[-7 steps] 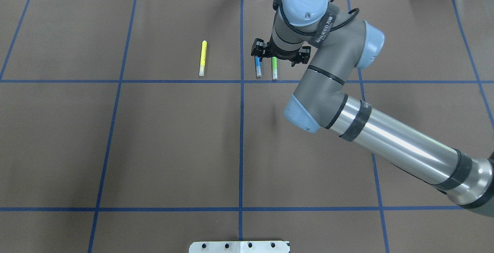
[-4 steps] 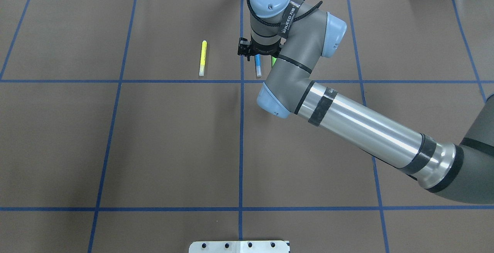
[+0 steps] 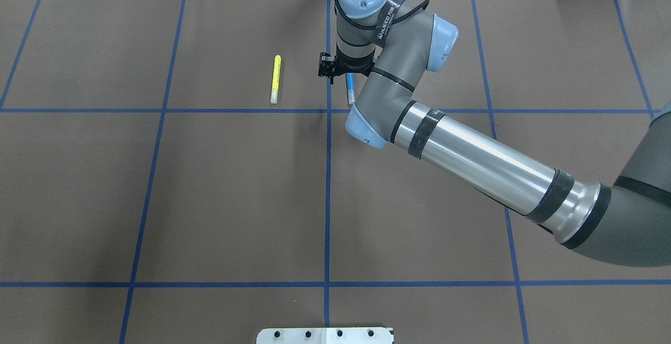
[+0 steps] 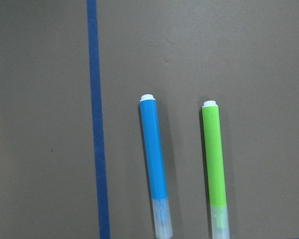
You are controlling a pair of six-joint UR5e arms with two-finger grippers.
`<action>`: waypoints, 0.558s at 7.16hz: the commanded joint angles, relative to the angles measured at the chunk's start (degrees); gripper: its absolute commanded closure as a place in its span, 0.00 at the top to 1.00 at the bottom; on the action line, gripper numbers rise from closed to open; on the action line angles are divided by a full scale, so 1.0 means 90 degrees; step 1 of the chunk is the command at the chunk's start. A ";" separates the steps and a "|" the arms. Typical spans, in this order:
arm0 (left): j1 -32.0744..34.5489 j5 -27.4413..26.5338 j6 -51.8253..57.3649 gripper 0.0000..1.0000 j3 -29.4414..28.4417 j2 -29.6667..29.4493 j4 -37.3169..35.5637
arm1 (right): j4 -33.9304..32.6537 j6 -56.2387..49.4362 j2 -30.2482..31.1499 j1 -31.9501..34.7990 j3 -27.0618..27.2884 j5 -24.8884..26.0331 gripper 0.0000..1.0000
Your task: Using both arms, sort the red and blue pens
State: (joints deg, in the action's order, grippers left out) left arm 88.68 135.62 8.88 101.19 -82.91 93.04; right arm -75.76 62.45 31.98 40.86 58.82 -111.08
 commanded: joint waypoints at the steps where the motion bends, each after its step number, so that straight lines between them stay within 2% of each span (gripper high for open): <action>1: 0.0000 0.0010 0.0000 1.00 -0.0081 0.0003 0.0121 | 0.0554 0.0189 0.0108 -0.0193 -0.0090 0.0202 0.98; 2: 0.0000 0.0010 0.0000 1.00 -0.0081 0.0003 0.0121 | 0.0556 0.0171 0.0138 -0.0252 -0.0090 0.0251 0.95; 4: 0.0000 0.0010 0.0000 1.00 -0.0081 -0.0007 0.0121 | 0.0556 0.0151 0.0196 -0.0302 -0.0099 0.0330 0.72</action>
State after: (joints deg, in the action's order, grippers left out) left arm 88.68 135.70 8.88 100.47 -82.89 94.12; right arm -70.87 63.88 33.40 38.40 58.00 -108.45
